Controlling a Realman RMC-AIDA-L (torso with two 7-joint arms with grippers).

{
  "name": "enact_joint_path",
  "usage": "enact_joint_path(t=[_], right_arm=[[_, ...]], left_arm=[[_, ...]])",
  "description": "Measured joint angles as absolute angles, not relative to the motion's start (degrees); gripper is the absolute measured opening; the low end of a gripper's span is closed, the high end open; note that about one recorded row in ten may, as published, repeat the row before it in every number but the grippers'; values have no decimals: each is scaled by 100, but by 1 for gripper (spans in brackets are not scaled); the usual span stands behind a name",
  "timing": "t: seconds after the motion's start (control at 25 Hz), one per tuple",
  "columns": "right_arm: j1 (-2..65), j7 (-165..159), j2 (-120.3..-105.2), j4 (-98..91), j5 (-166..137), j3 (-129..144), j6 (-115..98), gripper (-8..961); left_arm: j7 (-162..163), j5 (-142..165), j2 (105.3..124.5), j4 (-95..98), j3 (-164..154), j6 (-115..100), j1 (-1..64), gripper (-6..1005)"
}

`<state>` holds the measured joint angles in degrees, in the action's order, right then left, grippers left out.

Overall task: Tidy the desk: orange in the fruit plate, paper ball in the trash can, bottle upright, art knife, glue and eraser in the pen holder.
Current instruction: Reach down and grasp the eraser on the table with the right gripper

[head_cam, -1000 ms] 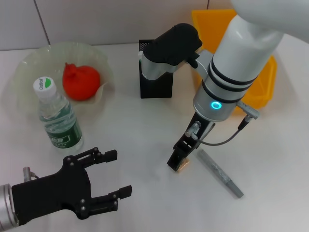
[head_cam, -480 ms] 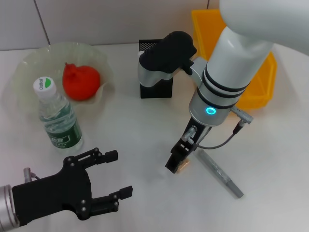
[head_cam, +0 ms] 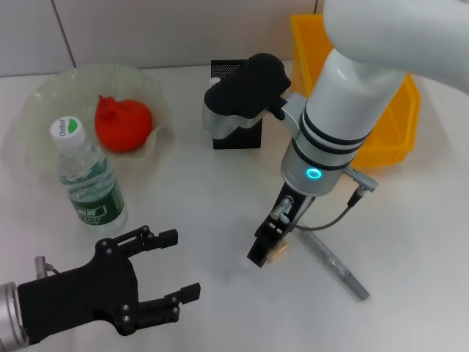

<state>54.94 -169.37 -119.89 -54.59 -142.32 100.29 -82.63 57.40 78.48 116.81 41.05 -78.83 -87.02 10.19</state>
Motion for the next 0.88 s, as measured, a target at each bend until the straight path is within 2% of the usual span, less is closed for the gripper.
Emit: enact_joint_path(t=[0.8,0.88], right_arm=[[5475,-16936,-11988,-5333,-14154,10037,-8186,788],[5477,-16936,-11988,-5311,-14154,10037,-8184,697]], left_arm=[[5739,7849,11689,4104,-7883,-8701,1013,799],[5739,7849,11690,4105,-7883,-8701,1012,799]])
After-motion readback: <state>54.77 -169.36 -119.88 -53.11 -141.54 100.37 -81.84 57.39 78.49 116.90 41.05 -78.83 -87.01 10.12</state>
